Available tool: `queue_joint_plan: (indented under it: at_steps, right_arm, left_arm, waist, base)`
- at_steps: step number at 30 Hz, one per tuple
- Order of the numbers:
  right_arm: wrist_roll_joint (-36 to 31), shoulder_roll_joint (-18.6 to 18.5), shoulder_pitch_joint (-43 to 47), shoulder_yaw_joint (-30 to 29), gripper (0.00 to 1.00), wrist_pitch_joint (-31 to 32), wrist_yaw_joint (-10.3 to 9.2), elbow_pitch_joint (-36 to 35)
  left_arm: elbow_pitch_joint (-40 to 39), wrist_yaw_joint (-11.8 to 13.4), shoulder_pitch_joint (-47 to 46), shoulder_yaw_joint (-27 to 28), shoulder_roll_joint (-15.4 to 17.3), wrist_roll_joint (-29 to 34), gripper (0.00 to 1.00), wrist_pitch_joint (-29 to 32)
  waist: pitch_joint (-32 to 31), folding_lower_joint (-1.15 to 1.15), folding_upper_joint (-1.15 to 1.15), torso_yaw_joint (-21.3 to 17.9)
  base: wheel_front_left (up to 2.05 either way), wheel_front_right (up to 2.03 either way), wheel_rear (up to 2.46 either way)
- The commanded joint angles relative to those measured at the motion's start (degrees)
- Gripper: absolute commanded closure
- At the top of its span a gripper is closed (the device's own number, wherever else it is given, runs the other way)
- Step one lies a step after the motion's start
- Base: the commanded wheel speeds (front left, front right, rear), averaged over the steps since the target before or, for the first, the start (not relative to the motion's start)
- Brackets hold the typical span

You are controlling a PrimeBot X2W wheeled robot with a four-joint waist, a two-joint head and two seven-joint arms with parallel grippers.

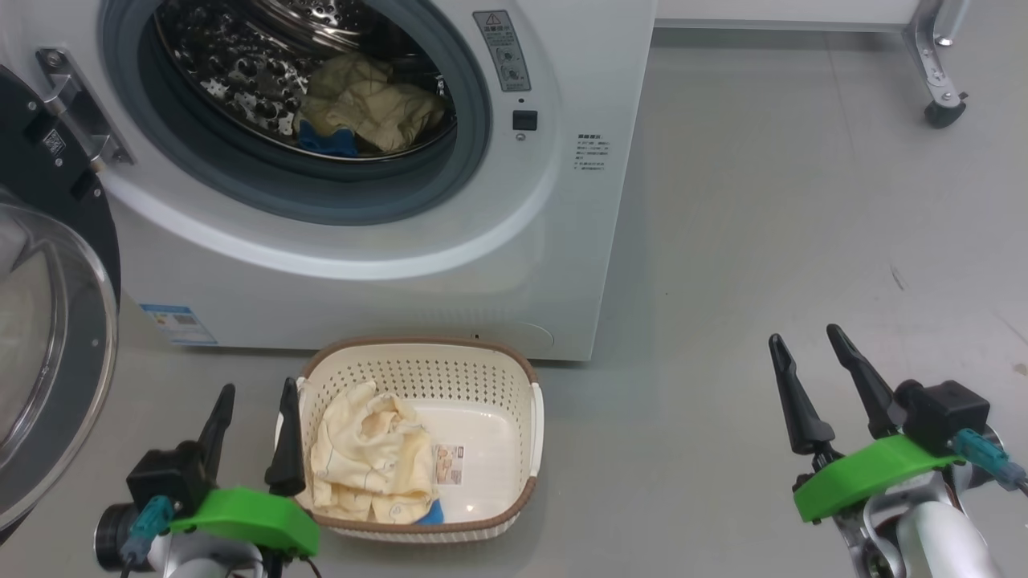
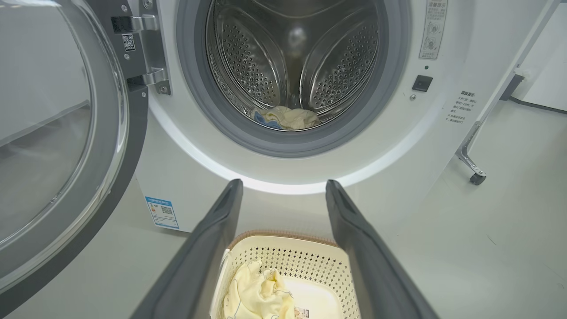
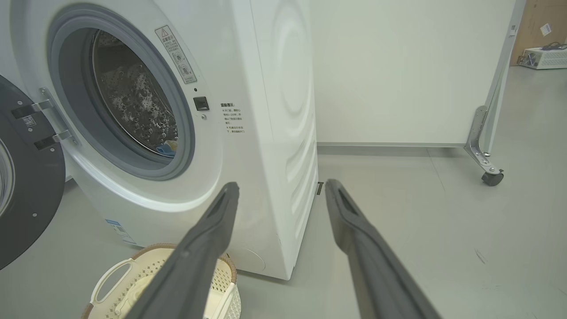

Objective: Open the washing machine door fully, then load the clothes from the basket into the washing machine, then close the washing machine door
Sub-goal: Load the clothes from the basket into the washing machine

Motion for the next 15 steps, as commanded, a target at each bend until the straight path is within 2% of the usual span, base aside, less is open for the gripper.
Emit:
queue_joint_plan:
  at_steps: [1, 10, 15]
  right_arm:
    - [-0.25, -0.32, -1.63, 1.09, 0.0, -0.56, 0.0, -1.91]
    - [-0.48, -0.32, -1.96, 0.88, 0.0, -0.56, 0.0, -2.5]
    - [-1.04, -0.32, -3.32, 0.2, 0.0, -0.56, 0.0, -3.16]
  left_arm:
    - [-1.3, -0.25, -2.33, 2.41, 0.42, 0.59, 0.0, -0.8]
    - [-0.93, -0.36, -2.92, 2.62, -0.03, 0.89, 0.0, -0.8]
    - [0.43, -0.38, -4.73, 1.49, 0.1, 0.37, 0.0, -0.8]
  waist:
    - [0.28, 0.0, 0.0, -0.04]
    - [2.28, 0.0, 0.0, -0.3]
    - [6.91, 0.0, 0.0, -1.0]
  base:
    - [0.0, 0.0, 0.0]
    - [0.0, 0.0, 0.0]
    - [0.0, 0.0, 0.0]
